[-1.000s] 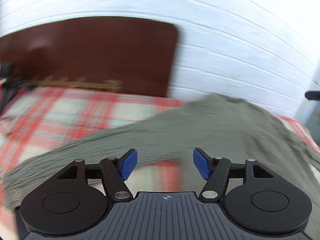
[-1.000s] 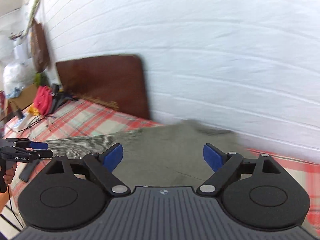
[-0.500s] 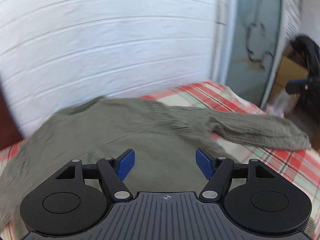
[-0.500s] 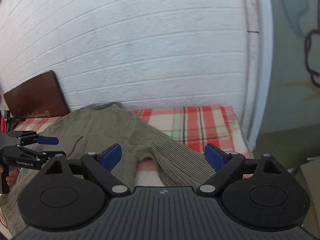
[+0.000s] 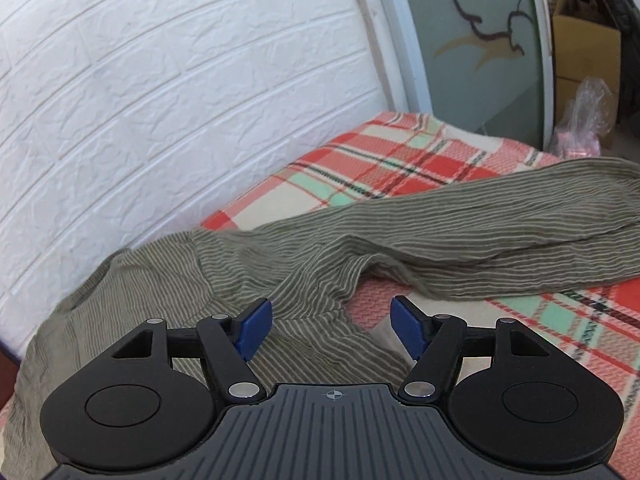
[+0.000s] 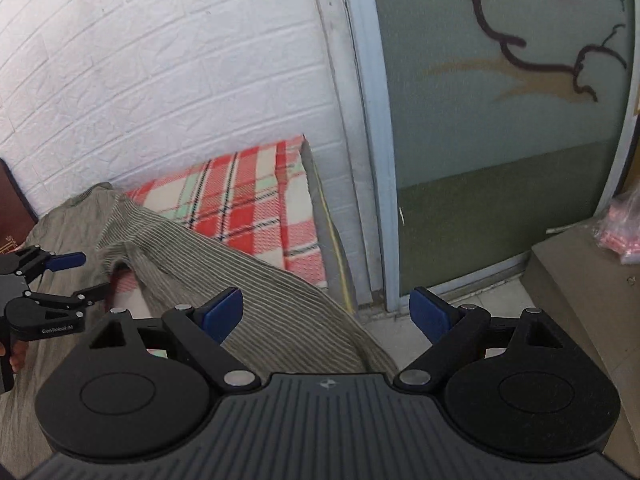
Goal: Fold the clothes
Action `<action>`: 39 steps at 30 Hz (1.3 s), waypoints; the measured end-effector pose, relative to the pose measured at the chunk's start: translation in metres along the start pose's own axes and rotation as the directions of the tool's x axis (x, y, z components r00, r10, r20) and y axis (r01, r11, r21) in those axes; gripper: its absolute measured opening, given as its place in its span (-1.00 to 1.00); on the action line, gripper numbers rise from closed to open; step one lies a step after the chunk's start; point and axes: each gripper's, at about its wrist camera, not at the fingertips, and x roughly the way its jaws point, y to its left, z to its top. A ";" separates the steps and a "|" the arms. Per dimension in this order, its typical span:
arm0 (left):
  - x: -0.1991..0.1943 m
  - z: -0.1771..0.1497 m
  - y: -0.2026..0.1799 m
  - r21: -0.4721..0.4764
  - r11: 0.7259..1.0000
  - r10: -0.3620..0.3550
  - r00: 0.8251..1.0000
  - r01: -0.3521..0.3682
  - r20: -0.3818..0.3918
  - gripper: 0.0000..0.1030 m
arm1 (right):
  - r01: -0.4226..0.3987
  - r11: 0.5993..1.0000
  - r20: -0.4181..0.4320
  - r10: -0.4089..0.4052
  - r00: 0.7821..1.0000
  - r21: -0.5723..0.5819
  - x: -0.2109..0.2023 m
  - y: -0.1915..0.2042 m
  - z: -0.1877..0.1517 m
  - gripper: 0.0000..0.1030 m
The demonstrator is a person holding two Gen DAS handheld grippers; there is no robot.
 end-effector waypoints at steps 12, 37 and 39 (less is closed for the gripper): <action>0.023 -0.003 0.018 -0.111 0.993 -0.041 0.997 0.034 -0.061 -0.88 | -0.096 0.995 -0.052 0.094 0.994 -0.030 0.030 -0.006 0.003 -0.97; 0.024 -0.008 0.006 0.047 0.998 0.030 0.999 -0.029 -0.014 0.05 | -0.293 0.932 -0.034 0.292 0.956 -0.214 0.092 0.073 0.057 0.30; 0.024 -0.008 0.005 0.054 0.998 0.030 0.999 -0.030 -0.010 0.05 | -0.315 0.914 -0.073 0.307 0.949 -0.255 0.116 0.093 0.063 0.30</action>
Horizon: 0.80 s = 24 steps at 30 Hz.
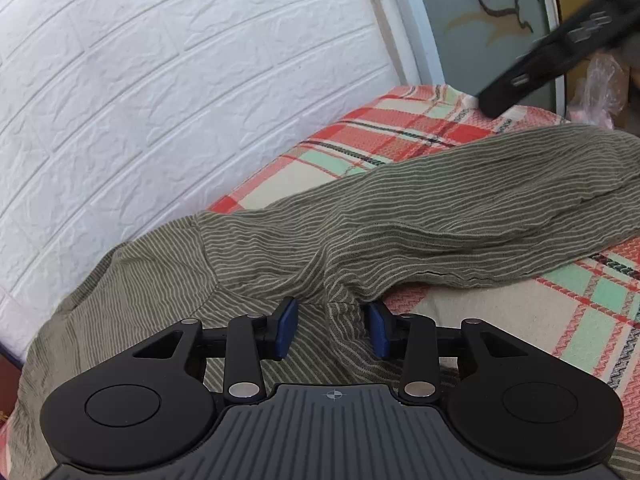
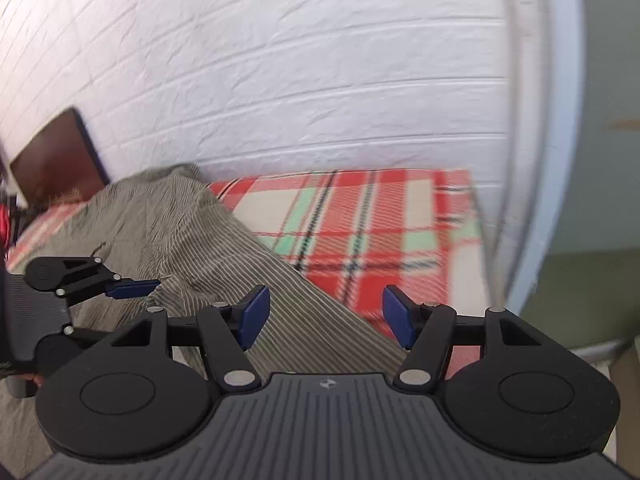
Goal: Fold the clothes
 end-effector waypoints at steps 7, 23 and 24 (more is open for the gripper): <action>0.002 -0.001 0.005 -0.007 0.999 -0.031 1.000 0.031 -0.002 0.02 | -0.037 0.992 -0.122 0.023 0.992 -0.121 0.052 0.021 0.005 0.24; 0.002 -0.009 -0.003 0.086 0.996 0.014 1.000 -0.015 0.022 0.12 | 0.132 0.987 0.056 -0.138 0.989 0.094 0.003 -0.022 0.008 0.07; 0.001 -0.007 0.000 0.067 0.998 0.007 1.000 -0.008 0.016 0.14 | 0.131 0.983 0.061 -0.140 0.988 0.131 -0.012 -0.029 0.004 0.17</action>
